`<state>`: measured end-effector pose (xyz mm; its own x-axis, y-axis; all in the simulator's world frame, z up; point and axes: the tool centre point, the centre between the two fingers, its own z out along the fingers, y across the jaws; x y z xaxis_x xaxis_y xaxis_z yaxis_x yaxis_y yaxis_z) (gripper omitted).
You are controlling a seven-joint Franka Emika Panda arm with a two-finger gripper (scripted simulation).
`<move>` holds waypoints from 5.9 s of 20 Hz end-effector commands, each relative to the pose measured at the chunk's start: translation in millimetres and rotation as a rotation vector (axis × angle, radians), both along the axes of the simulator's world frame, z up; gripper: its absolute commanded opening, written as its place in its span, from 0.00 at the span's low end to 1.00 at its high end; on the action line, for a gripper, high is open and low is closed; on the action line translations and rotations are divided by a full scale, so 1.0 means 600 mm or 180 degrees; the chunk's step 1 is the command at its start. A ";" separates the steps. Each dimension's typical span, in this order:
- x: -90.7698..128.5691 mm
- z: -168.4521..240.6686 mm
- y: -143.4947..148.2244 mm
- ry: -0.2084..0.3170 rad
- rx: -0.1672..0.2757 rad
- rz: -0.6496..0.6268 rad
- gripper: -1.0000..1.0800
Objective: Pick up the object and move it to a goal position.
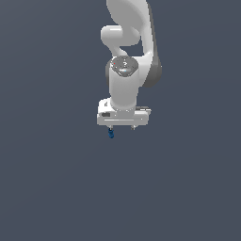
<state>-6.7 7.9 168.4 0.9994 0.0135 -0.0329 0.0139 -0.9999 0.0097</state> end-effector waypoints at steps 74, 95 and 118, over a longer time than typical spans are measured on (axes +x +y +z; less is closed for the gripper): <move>-0.096 -0.210 -0.099 -0.0110 0.0000 -0.1849 0.00; 0.015 -0.170 -0.052 -0.0112 -0.0001 -0.1850 0.00; 0.178 -0.117 0.015 -0.0111 0.0001 -0.1849 0.00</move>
<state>97.2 15.8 97.2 0.8435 -0.5371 -0.0001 -0.5371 -0.8435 0.0001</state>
